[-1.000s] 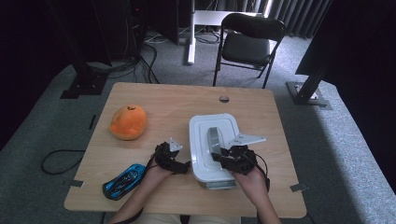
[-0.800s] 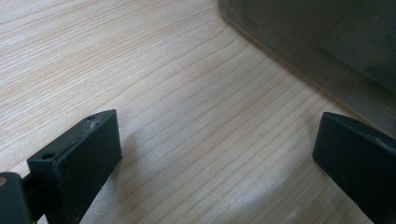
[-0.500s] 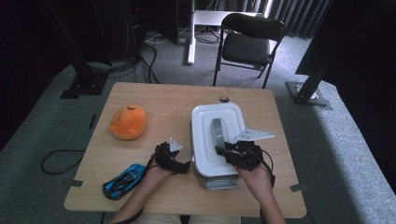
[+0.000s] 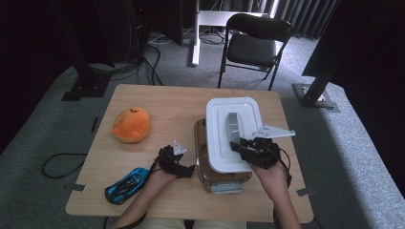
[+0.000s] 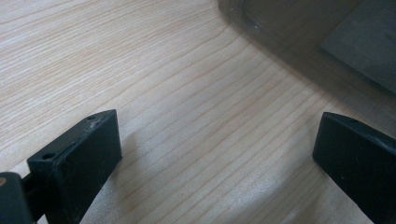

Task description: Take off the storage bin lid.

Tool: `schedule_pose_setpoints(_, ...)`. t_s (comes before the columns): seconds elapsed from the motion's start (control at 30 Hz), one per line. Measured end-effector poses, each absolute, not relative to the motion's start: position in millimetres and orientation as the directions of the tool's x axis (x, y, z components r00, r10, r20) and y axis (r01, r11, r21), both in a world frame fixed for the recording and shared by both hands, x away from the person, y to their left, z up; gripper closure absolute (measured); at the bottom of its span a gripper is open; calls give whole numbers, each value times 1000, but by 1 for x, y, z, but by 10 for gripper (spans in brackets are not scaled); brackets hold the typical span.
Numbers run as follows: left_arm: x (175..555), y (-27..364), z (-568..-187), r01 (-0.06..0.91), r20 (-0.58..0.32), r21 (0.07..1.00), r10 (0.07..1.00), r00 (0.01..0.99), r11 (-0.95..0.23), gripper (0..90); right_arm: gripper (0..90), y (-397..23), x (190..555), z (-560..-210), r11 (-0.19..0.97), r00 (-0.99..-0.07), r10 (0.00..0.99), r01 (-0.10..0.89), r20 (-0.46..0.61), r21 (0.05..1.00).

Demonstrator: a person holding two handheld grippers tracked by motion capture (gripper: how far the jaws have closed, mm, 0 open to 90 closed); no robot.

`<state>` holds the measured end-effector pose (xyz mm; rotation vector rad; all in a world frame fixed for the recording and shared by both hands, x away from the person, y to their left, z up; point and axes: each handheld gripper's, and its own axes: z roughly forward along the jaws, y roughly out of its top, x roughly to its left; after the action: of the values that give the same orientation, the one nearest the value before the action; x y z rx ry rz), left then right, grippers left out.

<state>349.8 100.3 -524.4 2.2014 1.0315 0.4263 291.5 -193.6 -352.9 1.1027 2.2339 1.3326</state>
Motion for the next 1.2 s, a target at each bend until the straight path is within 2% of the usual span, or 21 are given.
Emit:
schedule_pose_setpoints(0.67, 350, 100, -525, 556, 14, 686, 772, 636, -470, 17, 693, -246, 291, -343, 207, -557, 824, 466, 103, 861)
schedule_pose_setpoints(1.2, 350, 100, -525, 557, 10, 688, 774, 633, -464, 16, 693, -291, 293, -360, 145, -442, 889, 515, 116, 845)
